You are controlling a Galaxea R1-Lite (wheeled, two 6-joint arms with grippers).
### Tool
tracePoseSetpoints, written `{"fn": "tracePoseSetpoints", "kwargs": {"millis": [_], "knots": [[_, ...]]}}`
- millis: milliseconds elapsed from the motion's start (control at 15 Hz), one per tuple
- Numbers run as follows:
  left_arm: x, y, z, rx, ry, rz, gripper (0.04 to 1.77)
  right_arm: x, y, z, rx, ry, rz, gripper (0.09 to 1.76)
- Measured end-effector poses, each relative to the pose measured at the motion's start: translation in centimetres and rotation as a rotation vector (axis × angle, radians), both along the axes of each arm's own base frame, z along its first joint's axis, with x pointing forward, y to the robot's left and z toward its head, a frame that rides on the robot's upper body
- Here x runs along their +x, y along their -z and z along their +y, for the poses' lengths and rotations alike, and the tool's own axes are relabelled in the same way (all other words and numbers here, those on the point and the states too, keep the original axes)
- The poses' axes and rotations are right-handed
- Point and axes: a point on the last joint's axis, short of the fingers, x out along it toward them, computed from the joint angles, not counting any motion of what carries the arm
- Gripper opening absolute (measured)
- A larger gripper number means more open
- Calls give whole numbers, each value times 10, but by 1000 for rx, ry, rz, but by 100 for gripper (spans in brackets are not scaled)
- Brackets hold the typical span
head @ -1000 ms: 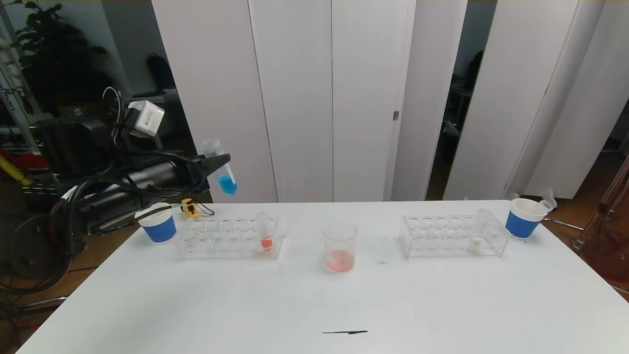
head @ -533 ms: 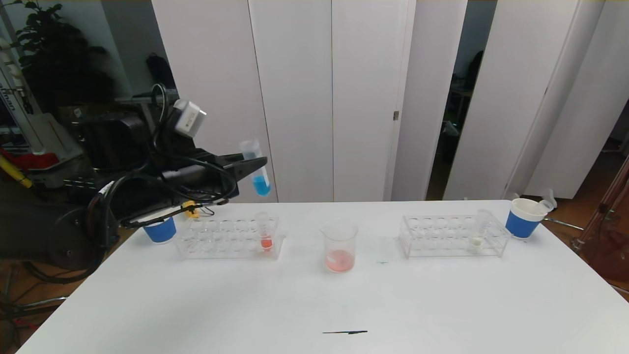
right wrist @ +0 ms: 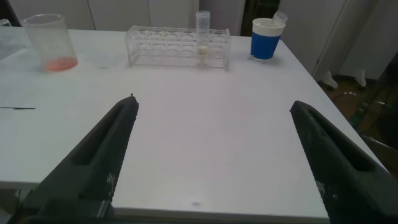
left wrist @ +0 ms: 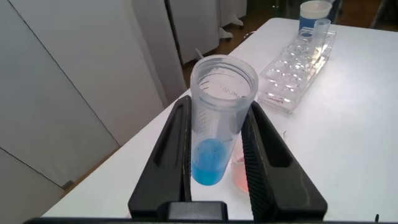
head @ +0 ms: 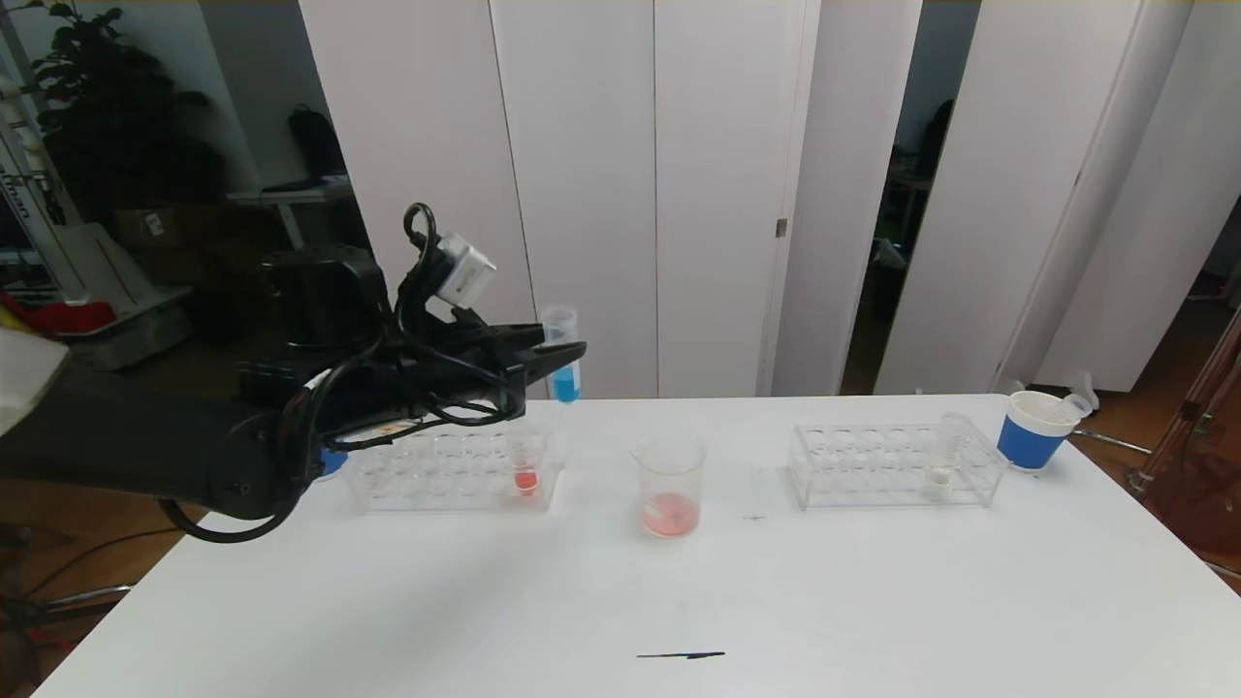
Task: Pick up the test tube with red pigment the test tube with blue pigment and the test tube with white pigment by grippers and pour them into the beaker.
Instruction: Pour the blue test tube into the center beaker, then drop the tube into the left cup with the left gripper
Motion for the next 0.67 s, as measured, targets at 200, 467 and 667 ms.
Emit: {"fn": "tracePoseSetpoints", "kwargs": {"millis": [200,467,667], "knots": [[8,6,-14,38,54,-44,57,0,0,0,0,0,0,175],[17,12,-35,93,138,-133,57,0,0,0,0,0,0,175],[24,18,-52,133,182,-196,57,0,0,0,0,0,-1,175]]}}
